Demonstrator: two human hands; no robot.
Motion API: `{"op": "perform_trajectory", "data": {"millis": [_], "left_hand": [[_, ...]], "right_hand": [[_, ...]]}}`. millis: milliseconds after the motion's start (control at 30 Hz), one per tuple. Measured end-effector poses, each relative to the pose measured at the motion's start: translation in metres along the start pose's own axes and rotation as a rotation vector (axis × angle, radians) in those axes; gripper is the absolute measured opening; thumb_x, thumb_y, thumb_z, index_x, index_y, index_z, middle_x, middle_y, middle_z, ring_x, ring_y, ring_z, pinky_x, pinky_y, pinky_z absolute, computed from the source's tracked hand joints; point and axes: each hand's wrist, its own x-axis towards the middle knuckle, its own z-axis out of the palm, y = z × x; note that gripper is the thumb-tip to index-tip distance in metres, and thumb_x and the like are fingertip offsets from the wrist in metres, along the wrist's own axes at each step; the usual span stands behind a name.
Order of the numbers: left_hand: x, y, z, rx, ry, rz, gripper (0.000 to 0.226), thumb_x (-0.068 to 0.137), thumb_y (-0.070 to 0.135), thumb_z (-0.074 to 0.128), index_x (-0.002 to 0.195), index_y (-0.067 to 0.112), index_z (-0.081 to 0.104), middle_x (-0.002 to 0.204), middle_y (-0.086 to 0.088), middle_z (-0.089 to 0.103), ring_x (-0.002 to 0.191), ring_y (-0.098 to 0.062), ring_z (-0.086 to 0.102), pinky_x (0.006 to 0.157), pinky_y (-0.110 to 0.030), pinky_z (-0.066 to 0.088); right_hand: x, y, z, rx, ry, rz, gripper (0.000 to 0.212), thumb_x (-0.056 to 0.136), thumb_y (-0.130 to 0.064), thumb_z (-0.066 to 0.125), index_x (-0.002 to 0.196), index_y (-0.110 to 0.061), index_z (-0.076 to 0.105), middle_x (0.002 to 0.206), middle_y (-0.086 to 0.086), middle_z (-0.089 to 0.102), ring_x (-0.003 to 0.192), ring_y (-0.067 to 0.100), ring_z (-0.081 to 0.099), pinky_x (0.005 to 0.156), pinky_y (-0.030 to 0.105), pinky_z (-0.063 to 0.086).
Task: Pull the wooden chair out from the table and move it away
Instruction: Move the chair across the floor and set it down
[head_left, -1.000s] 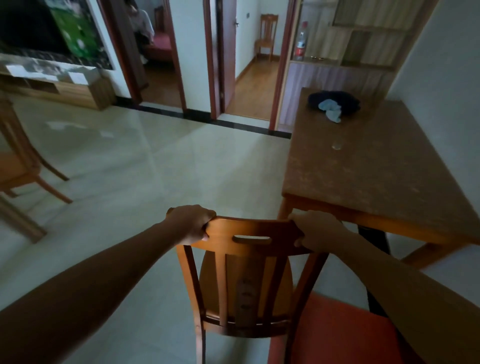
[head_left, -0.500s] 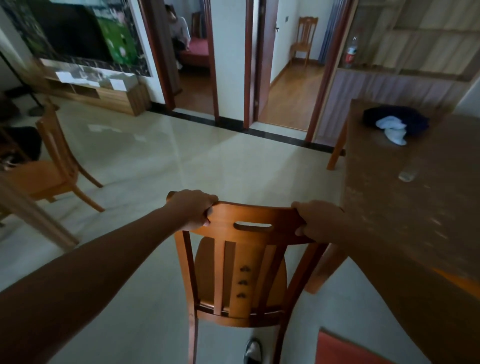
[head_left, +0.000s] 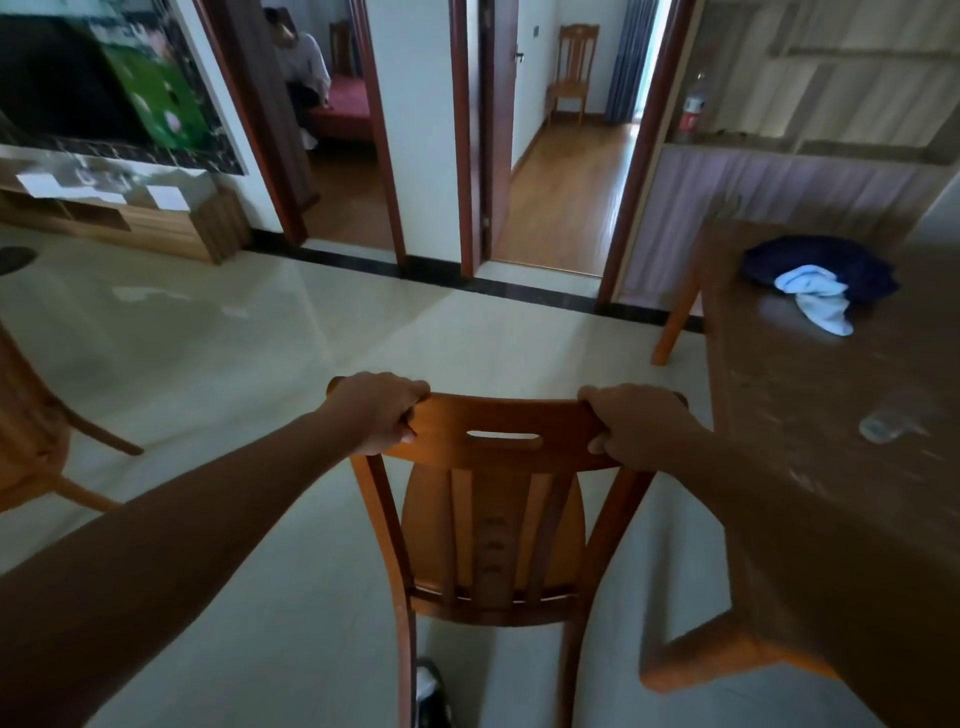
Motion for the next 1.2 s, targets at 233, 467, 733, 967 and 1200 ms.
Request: {"op": "perform_trajectory", "data": {"millis": [233,467,733,967,1200], "left_hand": [[0.164,-0.091,0.018,0.050,0.076,0.153,0.028,0.086,0.032,0.071,0.088,0.035,0.043,0.062,0.017,0.041,0.050,0.002,0.037,0.045,-0.019,0.021],[0.333,-0.161,0.016,0.035,0.080,0.324,0.032,0.080,0.035,0.080,0.083,0.036,0.048,0.059,0.020,0.039,0.046,0.007,0.032,0.044,-0.015,0.020],[0.537,-0.194,0.016,0.015,0.035,0.537,0.019,0.088,0.037,0.074,0.100,0.031,0.060,0.078,0.015,0.059,0.066,-0.004,0.054,0.051,-0.017,0.031],[0.689,-0.209,0.005,0.074,-0.040,0.748,0.017,0.095,0.035,0.067,0.109,0.030,0.058,0.093,0.009,0.066,0.083,-0.010,0.063,0.069,-0.025,0.041],[0.813,-0.231,0.010,0.014,-0.036,1.025,0.022,0.092,0.033,0.072,0.111,0.028,0.060,0.090,0.013,0.064,0.079,-0.010,0.063,0.069,-0.024,0.044]], "right_hand": [[0.136,0.041,-0.005,0.002,-0.029,0.153,0.028,0.082,-0.033,0.070,0.101,-0.027,0.051,0.069,-0.014,0.045,0.072,0.014,0.059,0.067,0.034,0.048],[0.255,0.084,-0.021,0.036,-0.068,0.311,0.023,0.088,-0.030,0.066,0.097,-0.029,0.046,0.079,-0.007,0.055,0.072,0.013,0.059,0.066,0.027,0.043],[0.368,0.158,-0.010,0.107,-0.031,0.506,0.025,0.086,-0.034,0.070,0.089,-0.034,0.045,0.079,-0.007,0.064,0.073,0.012,0.064,0.064,0.025,0.042],[0.456,0.203,0.003,0.142,-0.029,0.770,0.029,0.084,-0.036,0.070,0.082,-0.037,0.041,0.066,-0.011,0.053,0.059,0.001,0.055,0.051,0.018,0.030],[0.534,0.196,0.008,0.119,-0.004,1.057,0.029,0.083,-0.033,0.071,0.083,-0.036,0.042,0.061,-0.014,0.047,0.054,0.000,0.049,0.045,0.020,0.030]]}}
